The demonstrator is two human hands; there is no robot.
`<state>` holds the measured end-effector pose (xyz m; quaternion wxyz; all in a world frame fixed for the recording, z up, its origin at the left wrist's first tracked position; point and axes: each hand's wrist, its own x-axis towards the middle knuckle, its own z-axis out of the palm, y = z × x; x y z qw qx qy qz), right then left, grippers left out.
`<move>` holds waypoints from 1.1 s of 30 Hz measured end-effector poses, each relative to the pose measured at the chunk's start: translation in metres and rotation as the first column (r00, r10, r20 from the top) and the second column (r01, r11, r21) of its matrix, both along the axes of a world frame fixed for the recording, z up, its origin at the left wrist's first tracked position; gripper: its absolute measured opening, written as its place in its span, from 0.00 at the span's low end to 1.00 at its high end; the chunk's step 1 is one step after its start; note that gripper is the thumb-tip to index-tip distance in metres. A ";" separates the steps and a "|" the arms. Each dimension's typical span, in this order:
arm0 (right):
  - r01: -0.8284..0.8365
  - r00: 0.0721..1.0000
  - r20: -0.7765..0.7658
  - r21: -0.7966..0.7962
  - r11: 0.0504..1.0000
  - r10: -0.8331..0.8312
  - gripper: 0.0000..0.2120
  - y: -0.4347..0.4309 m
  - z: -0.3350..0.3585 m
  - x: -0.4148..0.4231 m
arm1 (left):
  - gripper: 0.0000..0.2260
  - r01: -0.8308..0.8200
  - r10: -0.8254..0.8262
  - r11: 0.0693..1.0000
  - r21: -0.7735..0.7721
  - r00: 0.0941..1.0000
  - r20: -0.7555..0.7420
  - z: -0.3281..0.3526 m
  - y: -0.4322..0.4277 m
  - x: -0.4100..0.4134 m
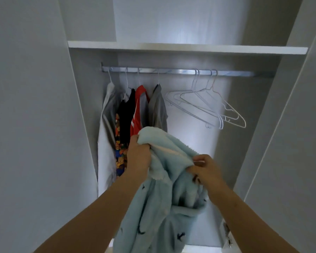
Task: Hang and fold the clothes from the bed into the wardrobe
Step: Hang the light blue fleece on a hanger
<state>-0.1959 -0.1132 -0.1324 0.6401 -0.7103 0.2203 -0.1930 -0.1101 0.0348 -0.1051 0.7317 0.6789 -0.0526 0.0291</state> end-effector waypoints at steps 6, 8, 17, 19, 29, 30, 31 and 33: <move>-0.100 0.995 -0.019 0.038 0.994 0.101 0.06 -0.064 0.024 0.077 | 0.07 -0.105 0.100 0.991 -0.083 0.993 -0.057 0.036 -0.061 0.063; -0.103 0.995 -0.010 -0.005 0.995 0.103 0.07 -0.087 0.030 0.099 | 0.07 -0.129 0.126 0.989 -0.066 0.991 -0.043 0.044 -0.077 0.086; 0.009 1.000 0.019 -0.522 0.853 0.001 0.04 -0.167 0.032 0.190 | 0.09 -0.072 0.066 0.996 -0.059 0.994 -0.091 0.049 -0.115 0.160; -0.003 1.000 0.014 -0.692 0.721 0.017 0.05 -0.179 0.034 0.204 | 0.08 -0.085 0.082 0.996 -0.023 0.989 -0.127 0.049 -0.124 0.175; -0.053 0.949 -0.100 -0.986 0.159 -0.300 0.20 -0.227 0.044 0.256 | 0.14 0.094 -0.116 0.988 -0.121 0.975 -0.189 0.035 -0.156 0.230; -0.085 0.938 -0.119 -0.989 0.118 -0.325 0.22 -0.228 0.044 0.260 | 0.14 0.101 -0.125 0.986 -0.129 0.973 -0.196 0.034 -0.158 0.236; -0.101 0.931 -0.131 -0.989 0.104 -0.341 0.24 -0.229 0.044 0.265 | 0.14 0.101 -0.130 0.984 -0.146 0.970 -0.206 0.034 -0.159 0.241; -0.101 0.924 -0.135 -0.988 0.113 -0.358 0.28 -0.231 0.043 0.273 | 0.14 0.100 -0.144 0.975 -0.200 0.965 -0.220 0.032 -0.160 0.253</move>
